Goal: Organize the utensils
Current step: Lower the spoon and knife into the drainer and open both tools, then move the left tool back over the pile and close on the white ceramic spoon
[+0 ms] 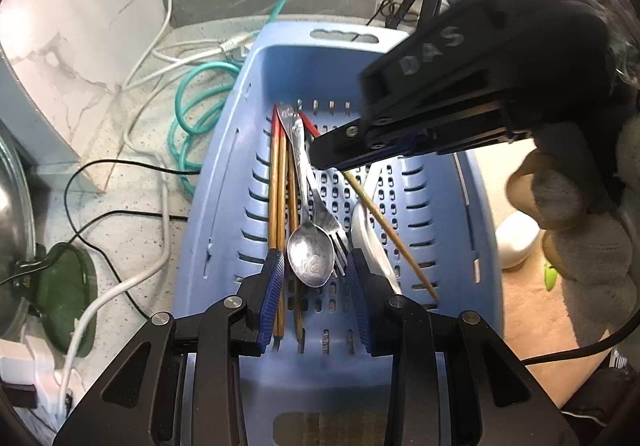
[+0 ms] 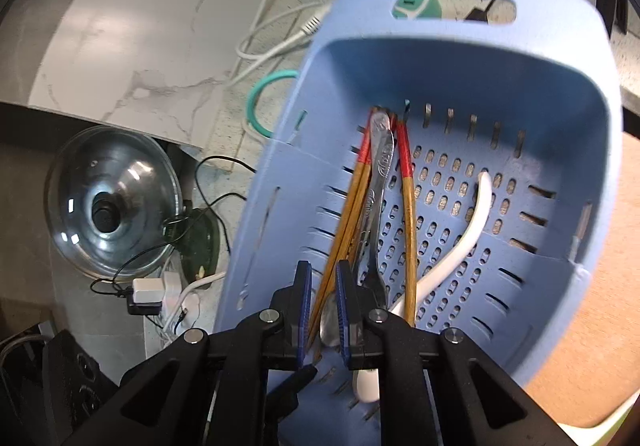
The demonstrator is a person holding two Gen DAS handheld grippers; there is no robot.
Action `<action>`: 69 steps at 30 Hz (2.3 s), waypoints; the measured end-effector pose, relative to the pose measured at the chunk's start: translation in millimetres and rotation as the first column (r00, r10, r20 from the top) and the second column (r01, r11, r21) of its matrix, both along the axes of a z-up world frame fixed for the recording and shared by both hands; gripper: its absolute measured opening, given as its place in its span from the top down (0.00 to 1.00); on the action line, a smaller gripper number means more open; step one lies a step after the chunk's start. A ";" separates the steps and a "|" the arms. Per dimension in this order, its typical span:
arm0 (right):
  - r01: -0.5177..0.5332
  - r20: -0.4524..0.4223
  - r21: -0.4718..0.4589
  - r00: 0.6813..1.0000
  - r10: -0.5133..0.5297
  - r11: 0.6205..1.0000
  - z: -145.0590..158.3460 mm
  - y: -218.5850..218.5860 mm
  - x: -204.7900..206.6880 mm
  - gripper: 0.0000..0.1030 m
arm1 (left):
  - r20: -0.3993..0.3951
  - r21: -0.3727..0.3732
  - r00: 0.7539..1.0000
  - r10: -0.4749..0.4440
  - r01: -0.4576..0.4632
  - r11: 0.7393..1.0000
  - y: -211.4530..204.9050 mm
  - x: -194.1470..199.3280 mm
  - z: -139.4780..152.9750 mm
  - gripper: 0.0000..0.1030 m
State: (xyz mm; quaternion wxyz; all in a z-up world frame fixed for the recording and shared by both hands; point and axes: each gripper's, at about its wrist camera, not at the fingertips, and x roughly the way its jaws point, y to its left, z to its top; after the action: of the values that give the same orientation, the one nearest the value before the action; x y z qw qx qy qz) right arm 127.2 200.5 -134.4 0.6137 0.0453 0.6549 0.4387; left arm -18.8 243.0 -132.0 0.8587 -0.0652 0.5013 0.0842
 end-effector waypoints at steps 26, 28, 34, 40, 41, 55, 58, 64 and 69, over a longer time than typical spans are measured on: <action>0.145 0.235 -0.011 0.962 -0.138 0.989 63.7 -250.8 10.2 0.77 | 0.074 -0.004 0.974 -0.212 0.213 0.977 -136.1 -4.1 31.1 0.70; 0.175 0.206 -0.014 0.964 -0.168 0.985 54.0 -269.3 11.1 0.77 | 0.058 0.002 0.969 -0.241 0.241 0.970 -147.6 1.7 24.9 0.70; 0.254 0.137 -0.015 0.959 -0.249 0.967 30.6 -299.1 10.8 0.77 | 0.021 -0.025 0.961 -0.275 0.276 0.961 -158.7 23.6 15.4 0.69; 0.283 0.081 0.008 0.956 -0.282 0.959 20.1 -302.6 7.4 0.77 | -0.020 -0.144 0.961 -0.274 0.269 0.952 -153.5 57.9 1.3 0.69; 0.284 0.075 0.013 0.956 -0.284 0.959 20.1 -301.4 7.6 0.77 | -0.030 -0.167 0.962 -0.273 0.264 0.950 -152.3 64.4 -1.7 0.69; 0.329 0.048 0.033 0.943 -0.331 0.944 23.5 -323.3 6.5 0.77 | -0.143 -0.171 0.919 -0.369 0.344 0.923 -173.9 98.0 -24.9 0.68; 0.333 0.039 0.029 0.942 -0.334 0.943 21.5 -327.5 5.1 0.77 | -0.142 -0.189 0.914 -0.380 0.352 0.917 -179.7 92.1 -27.3 0.68; 0.321 0.034 0.024 0.946 -0.322 0.947 19.6 -324.2 3.8 0.77 | -0.106 -0.198 0.918 -0.382 0.357 0.913 -192.6 75.8 -23.1 0.73; 0.298 0.030 0.023 0.954 -0.299 0.954 18.3 -314.3 3.5 0.77 | -0.080 -0.215 0.920 -0.385 0.361 0.908 -200.2 63.4 -21.2 0.73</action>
State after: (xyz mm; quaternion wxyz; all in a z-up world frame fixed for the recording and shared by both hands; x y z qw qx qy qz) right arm 130.7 -113.7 -116.1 0.6832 0.1424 0.6262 0.3477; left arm 44.5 42.9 -153.2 0.8164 -0.0470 0.5612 -0.1274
